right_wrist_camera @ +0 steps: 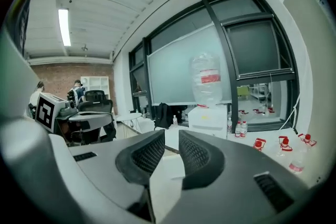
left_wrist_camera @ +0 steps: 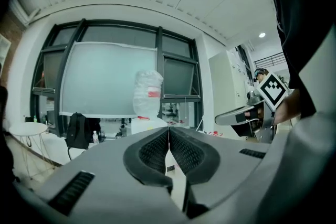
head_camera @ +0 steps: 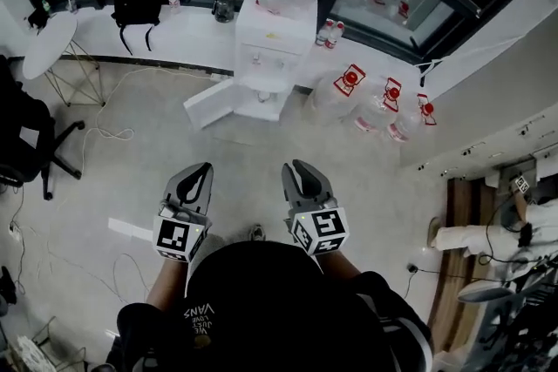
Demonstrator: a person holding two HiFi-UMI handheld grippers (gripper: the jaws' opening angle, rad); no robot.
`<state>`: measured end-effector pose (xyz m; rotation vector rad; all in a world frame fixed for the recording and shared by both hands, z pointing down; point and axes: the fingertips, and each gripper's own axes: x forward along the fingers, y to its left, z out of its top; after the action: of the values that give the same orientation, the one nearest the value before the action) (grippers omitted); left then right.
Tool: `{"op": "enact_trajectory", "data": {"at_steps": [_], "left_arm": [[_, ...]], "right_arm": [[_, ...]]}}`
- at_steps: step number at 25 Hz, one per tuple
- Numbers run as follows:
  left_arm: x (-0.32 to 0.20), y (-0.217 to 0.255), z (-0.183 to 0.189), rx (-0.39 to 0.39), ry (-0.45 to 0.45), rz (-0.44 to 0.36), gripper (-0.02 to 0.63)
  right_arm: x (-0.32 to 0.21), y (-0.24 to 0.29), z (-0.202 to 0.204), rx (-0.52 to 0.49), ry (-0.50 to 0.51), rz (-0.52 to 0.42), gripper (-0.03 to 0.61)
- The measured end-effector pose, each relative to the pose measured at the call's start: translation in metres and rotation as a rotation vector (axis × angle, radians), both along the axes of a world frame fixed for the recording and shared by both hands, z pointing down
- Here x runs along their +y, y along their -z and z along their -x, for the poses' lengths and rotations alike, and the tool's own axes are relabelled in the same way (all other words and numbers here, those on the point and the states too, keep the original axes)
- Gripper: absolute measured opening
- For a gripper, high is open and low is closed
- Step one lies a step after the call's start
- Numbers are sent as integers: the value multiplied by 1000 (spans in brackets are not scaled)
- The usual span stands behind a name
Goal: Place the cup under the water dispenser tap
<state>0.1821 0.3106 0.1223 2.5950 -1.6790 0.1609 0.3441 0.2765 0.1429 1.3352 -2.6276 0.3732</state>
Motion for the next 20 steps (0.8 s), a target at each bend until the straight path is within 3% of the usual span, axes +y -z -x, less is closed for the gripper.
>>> {"op": "enact_trajectory", "data": {"at_steps": [4, 10, 20], "left_arm": [[-11, -11, -17, 26, 71, 19, 20], [-31, -15, -14, 26, 94, 51, 20], [-106, 2, 41, 64, -14, 40, 20]], "right_arm": [[-27, -10, -12, 17, 67, 1, 96], [-56, -10, -7, 4, 89, 36, 110], [-117, -3, 47, 21, 1, 30, 127]]}}
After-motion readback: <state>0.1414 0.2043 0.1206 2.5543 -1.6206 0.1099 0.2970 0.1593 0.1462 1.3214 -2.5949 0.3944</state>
